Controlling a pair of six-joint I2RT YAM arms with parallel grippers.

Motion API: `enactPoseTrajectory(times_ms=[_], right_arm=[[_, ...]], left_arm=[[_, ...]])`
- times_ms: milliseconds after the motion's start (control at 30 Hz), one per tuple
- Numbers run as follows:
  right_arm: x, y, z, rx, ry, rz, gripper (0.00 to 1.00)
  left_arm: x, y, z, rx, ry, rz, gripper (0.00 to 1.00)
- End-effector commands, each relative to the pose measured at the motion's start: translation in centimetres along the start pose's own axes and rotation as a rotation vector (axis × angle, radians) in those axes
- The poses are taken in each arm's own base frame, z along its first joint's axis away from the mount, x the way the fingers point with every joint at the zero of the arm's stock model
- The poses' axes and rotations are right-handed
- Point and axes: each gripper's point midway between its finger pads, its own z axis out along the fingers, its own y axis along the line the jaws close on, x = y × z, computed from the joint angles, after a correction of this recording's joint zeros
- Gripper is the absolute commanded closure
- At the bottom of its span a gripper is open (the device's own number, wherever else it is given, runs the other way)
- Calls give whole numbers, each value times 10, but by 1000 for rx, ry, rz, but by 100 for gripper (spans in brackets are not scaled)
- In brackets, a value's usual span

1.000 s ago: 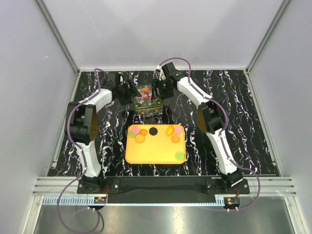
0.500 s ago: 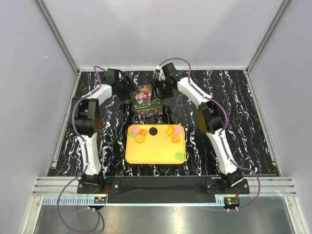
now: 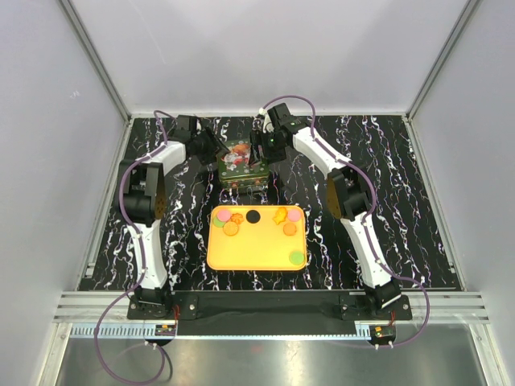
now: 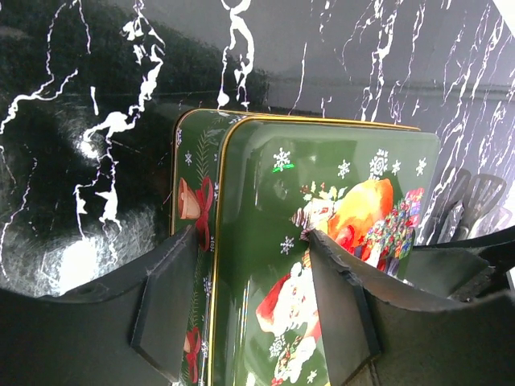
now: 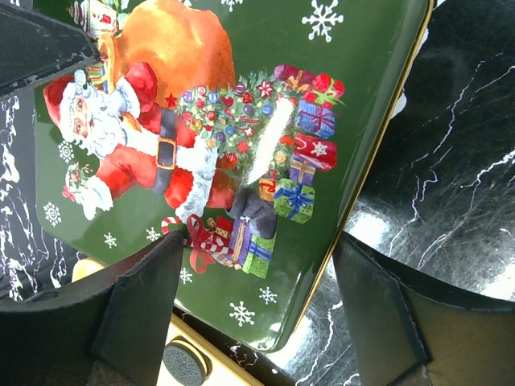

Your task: Pack the cookies

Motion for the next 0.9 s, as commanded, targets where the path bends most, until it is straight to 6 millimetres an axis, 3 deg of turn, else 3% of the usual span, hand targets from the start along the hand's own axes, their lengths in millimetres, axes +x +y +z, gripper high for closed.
enactPoseTrajectory(times_ms=[0,33,167,333,500,633,867], right_arm=[[40,-10,19,44,125,-1,20],[42,-10,20,49,130,0,20],[42,-11,20,60,125,3,21],[39,-21,17,80,106,53,23],[36,-22,15,76,96,63,23],[37,-23,16,76,102,59,23],[36,-25,16,88,99,57,22]], left_arm=[[31,23,19,-105,36,8,77],[35,22,21,-109,43,12,93],[41,22,21,-115,62,16,100],[14,23,0,-132,13,43,99],[-11,10,-17,-122,-19,88,97],[-28,1,-32,-103,-57,110,82],[-55,-9,-61,-74,-112,121,81]])
